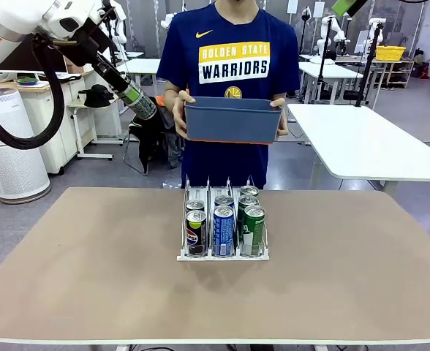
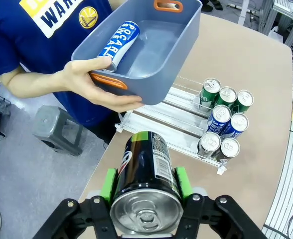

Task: Fill the beverage cans into the dispenser.
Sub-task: Place the picked Pepsi coke in the line of the Automatic Can Dispenser with the same cans.

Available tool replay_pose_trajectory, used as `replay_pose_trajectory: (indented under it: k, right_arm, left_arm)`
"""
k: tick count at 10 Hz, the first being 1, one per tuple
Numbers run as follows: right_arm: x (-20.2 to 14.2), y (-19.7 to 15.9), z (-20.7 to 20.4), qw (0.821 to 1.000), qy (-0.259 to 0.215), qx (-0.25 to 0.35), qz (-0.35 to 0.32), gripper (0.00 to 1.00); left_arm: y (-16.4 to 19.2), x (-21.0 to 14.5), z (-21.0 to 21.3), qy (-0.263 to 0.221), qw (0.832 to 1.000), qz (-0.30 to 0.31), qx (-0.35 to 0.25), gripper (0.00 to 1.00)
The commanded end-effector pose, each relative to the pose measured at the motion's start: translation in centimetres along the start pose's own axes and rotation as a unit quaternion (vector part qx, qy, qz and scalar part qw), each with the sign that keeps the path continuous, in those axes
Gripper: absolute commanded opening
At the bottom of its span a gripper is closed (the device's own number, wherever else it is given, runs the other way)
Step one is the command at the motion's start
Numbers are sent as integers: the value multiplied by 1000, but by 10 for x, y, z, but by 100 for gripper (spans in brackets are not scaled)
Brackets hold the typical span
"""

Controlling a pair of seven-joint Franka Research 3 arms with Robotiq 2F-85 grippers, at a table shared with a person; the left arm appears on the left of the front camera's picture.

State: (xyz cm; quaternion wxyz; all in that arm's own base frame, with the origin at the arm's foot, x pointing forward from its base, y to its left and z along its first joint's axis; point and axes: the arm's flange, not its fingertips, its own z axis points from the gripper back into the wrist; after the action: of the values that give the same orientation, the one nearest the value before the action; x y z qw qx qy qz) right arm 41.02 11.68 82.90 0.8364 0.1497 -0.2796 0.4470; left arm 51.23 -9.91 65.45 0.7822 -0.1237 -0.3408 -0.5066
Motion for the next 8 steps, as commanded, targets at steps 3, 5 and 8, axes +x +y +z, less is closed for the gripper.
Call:
replay_pose_trajectory:
  k: [3,5,8]
  right_arm:
    - [-2,2,1,1000,0,1,0,100]
    - [-2,2,1,1000,0,1,0,100]
    - [-2,2,1,1000,0,1,0,100]
  left_arm:
    - [-18,11,-2,43,994,98,-19,58]
    - [-36,15,-2,92,985,144,-18,58]
    - [-85,26,-18,149,975,167,5,58]
